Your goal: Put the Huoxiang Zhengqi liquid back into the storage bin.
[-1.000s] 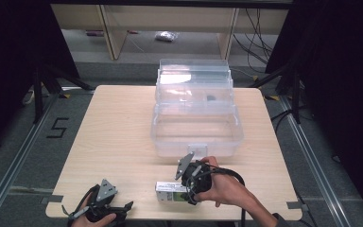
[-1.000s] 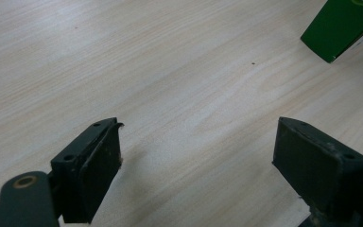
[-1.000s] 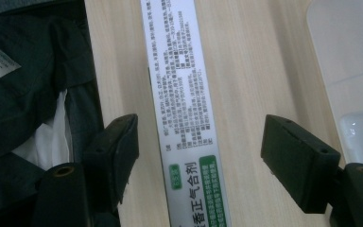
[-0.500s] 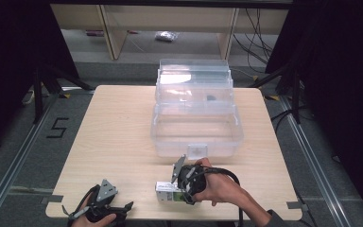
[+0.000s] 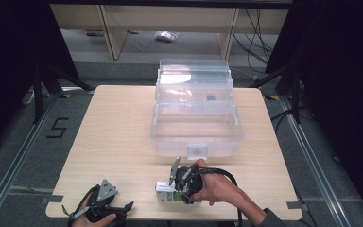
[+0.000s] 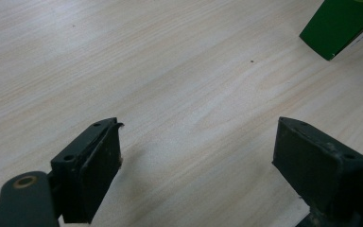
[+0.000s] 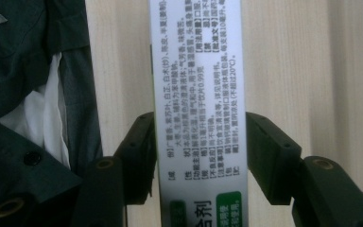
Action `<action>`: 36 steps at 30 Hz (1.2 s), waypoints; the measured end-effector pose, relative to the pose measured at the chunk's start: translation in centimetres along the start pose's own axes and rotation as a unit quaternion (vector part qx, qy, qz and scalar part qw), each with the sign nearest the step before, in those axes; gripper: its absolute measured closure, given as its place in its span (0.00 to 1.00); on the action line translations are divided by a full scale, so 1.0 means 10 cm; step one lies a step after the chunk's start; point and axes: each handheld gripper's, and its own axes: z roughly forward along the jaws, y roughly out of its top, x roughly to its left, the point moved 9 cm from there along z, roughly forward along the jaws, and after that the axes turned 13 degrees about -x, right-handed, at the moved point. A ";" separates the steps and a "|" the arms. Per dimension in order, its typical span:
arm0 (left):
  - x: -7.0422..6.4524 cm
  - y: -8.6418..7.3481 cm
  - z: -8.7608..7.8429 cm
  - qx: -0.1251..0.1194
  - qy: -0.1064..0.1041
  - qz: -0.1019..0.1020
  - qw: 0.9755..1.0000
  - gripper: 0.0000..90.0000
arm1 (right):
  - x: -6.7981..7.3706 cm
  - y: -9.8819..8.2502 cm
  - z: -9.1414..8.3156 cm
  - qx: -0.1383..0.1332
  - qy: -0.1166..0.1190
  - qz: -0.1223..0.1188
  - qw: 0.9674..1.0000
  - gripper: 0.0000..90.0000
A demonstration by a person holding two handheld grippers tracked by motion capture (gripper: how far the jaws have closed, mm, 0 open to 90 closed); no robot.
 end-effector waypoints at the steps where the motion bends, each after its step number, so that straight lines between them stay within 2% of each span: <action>1: 0.00 0.00 0.00 0.000 0.001 0.000 1.000 0.17 | -0.01 0.00 0.01 -0.002 0.004 -0.008 1.000 0.56; 3: 0.00 0.00 0.00 0.000 0.000 -0.001 1.000 0.17 | 0.00 -0.01 0.03 0.002 0.003 -0.004 1.000 0.58; 5: 0.00 0.00 0.00 0.001 0.000 0.001 1.000 0.17 | 0.00 -0.01 0.05 0.002 0.008 -0.012 1.000 0.59; 8: 0.00 0.00 0.00 0.000 0.000 -0.001 1.000 0.17 | 0.02 -0.02 0.07 0.012 0.019 -0.019 1.000 0.68; 9: 0.00 0.00 0.00 0.001 -0.001 0.000 1.000 0.17 | 0.01 -0.01 0.08 0.010 0.020 -0.036 0.999 0.69; 10: 0.00 0.00 0.00 0.001 -0.001 0.000 1.000 0.17 | 0.01 -0.01 0.07 0.011 0.017 -0.034 0.999 0.70; 11: 0.00 -0.01 -0.01 0.005 -0.006 0.003 1.000 0.17 | -0.01 0.01 0.08 0.009 0.021 -0.051 0.998 0.70; 12: 0.00 -0.01 -0.01 0.005 -0.006 0.003 1.000 0.17 | -0.01 0.01 0.08 0.009 0.021 -0.051 0.998 0.70; 15: 0.00 0.00 0.00 0.000 -0.001 0.000 1.000 0.17 | -0.01 0.01 0.03 0.002 0.018 -0.032 0.999 0.71; 16: 0.00 0.00 0.00 0.001 -0.001 0.001 1.000 0.17 | -0.02 0.02 0.02 -0.004 0.023 -0.045 0.999 0.71; 17: 0.00 0.00 0.00 0.001 0.000 0.000 1.000 0.17 | 0.00 0.01 -0.02 0.003 0.020 -0.021 1.000 0.71; 20: 0.00 0.00 0.00 -0.001 0.000 0.000 1.000 0.17 | -0.04 0.00 -0.07 -0.004 0.025 -0.032 0.999 0.72; 23: 0.00 0.00 0.00 0.000 0.000 -0.002 1.000 0.17 | -0.04 -0.02 -0.12 -0.005 0.025 -0.020 0.999 0.72; 24: 0.00 0.00 -0.01 0.006 -0.005 0.003 1.000 0.17 | -0.07 -0.04 -0.13 -0.007 0.026 -0.025 0.999 0.72; 27: 0.00 0.00 0.00 0.000 0.000 -0.002 1.000 0.17 | -0.10 -0.11 -0.20 -0.006 0.021 -0.005 1.000 0.72; 29: 0.01 0.00 0.00 0.004 -0.004 0.001 1.000 0.17 | -0.12 -0.11 -0.21 -0.011 0.022 -0.010 1.000 0.72; 32: 0.00 0.00 0.00 0.001 0.000 -0.002 1.000 0.17 | -0.15 -0.13 -0.32 -0.013 0.019 0.005 1.000 0.72; 33: 0.01 -0.01 -0.01 0.006 -0.005 0.003 1.000 0.17 | -0.18 -0.13 -0.35 -0.017 0.018 0.004 1.000 0.72; 34: 0.02 -0.01 -0.01 0.007 -0.003 0.004 1.000 0.17 | -0.19 -0.12 -0.38 -0.021 0.020 0.006 1.000 0.72; 35: 0.02 -0.01 -0.01 0.007 0.001 0.005 1.000 0.17 | -0.22 -0.11 -0.41 -0.023 0.020 -0.002 1.000 0.72; 36: 0.01 0.00 0.00 0.004 -0.002 -0.001 1.000 0.17 | -0.24 -0.11 -0.47 -0.021 0.018 -0.004 1.000 0.72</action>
